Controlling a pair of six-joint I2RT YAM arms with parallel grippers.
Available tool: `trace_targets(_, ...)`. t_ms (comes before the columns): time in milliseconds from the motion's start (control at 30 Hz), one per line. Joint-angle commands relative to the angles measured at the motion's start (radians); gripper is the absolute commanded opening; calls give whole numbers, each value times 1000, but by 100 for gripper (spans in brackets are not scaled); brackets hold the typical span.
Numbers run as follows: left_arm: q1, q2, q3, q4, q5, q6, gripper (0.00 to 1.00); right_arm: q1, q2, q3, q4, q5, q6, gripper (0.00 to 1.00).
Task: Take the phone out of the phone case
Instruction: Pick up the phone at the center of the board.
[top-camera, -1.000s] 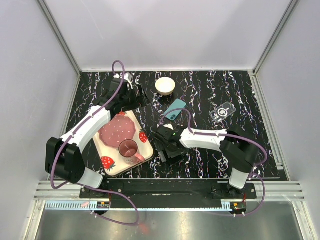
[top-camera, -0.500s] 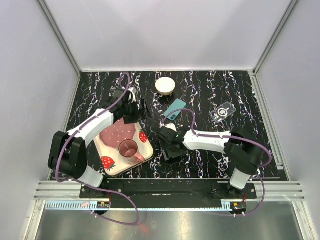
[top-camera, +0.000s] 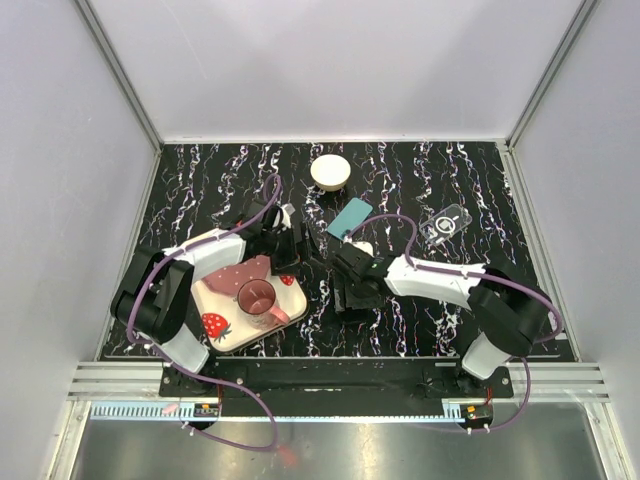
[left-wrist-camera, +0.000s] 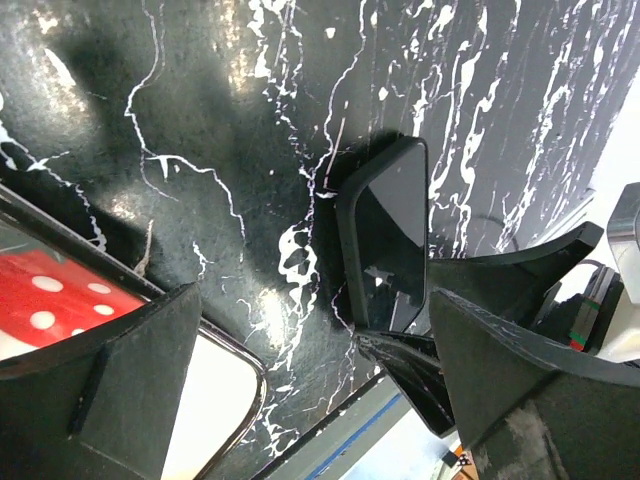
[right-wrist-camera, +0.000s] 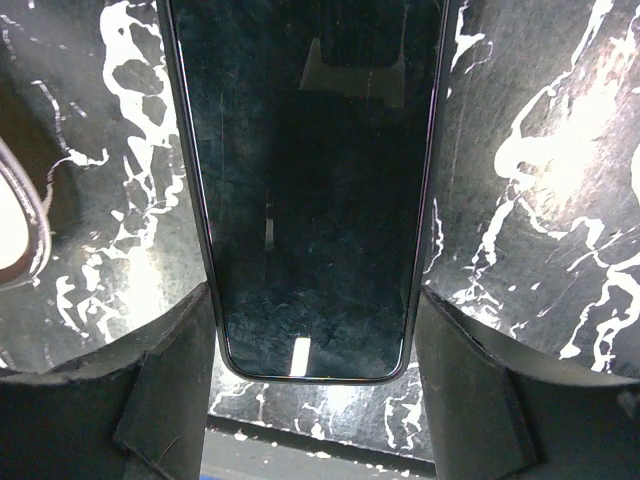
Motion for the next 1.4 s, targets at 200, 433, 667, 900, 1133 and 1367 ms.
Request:
trace_targets(200,-26,51,35,100,69,-54,99,-29,-82,-12,80,-55,69,4)
trace_targets(433,-35,82,11,131,87,-69,99,-45,-65,-24,123,-89,86,0)
trace_targets(667,-61,135,9,137,104,-78,99,-74,-83,-30,156,-117,103,0)
trace_targets(900,-69,184,-15,201,138,-121,99,-92,-106,-39,179,-125,133,0)
trace_targets(1133,-93,217,-37,310,185,-193,90,-94,-138,-27,218,-158,156,0)
trace_targets(1367,-107,224,-46,361,205,-227,76,-95,-186,-19,228,-134,159,0)
